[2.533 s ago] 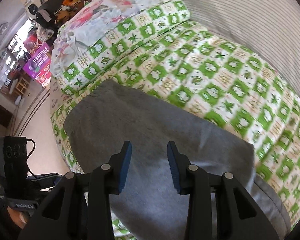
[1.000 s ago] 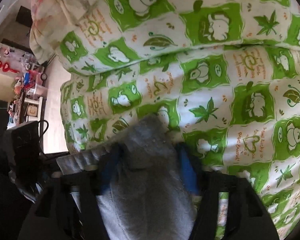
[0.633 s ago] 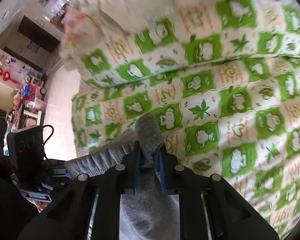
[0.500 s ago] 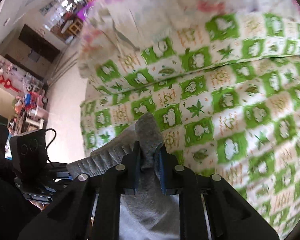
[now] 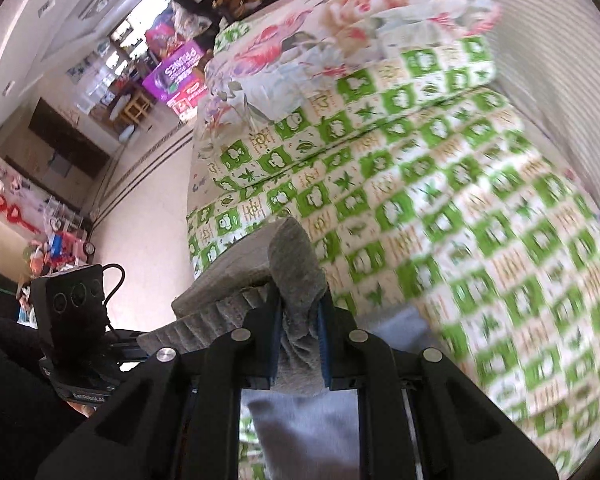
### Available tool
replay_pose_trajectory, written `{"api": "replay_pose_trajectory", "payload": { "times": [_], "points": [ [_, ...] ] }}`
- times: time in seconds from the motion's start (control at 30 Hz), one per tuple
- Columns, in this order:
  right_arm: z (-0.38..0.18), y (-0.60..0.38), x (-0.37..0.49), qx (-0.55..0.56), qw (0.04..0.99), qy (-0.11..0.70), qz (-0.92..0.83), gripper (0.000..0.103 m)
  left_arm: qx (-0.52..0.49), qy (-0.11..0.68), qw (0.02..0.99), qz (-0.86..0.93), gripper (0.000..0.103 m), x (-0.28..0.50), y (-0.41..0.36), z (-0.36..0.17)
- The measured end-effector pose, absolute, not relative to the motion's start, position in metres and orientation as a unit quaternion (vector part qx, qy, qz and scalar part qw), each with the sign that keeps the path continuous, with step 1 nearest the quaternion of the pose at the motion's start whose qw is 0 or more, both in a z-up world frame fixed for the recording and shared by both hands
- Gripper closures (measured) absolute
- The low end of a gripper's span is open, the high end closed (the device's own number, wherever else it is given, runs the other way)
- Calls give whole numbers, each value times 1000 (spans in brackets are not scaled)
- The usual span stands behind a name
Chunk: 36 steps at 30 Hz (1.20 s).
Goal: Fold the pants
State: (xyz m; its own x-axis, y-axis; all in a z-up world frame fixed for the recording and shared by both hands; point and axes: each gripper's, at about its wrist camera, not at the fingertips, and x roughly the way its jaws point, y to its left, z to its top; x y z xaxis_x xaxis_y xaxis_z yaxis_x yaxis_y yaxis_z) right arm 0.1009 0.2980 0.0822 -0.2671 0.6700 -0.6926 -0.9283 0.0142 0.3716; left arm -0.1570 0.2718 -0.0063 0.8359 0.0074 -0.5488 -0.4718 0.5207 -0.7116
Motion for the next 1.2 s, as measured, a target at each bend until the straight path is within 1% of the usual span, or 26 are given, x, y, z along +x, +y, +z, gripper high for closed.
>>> {"api": "replay_pose_trajectory", "payload": {
  "times": [0.47, 0.8, 1.2],
  "points": [
    [70, 142, 121, -84, 646, 417, 634, 86, -408, 303, 859, 64, 81, -104, 173, 9],
    [40, 27, 128, -9, 683, 417, 600, 86, -370, 338, 865, 15, 81, -71, 117, 8],
    [9, -67, 136, 61, 705, 409, 577, 86, -322, 369, 872, -25, 81, -35, 50, 9]
  ]
}}
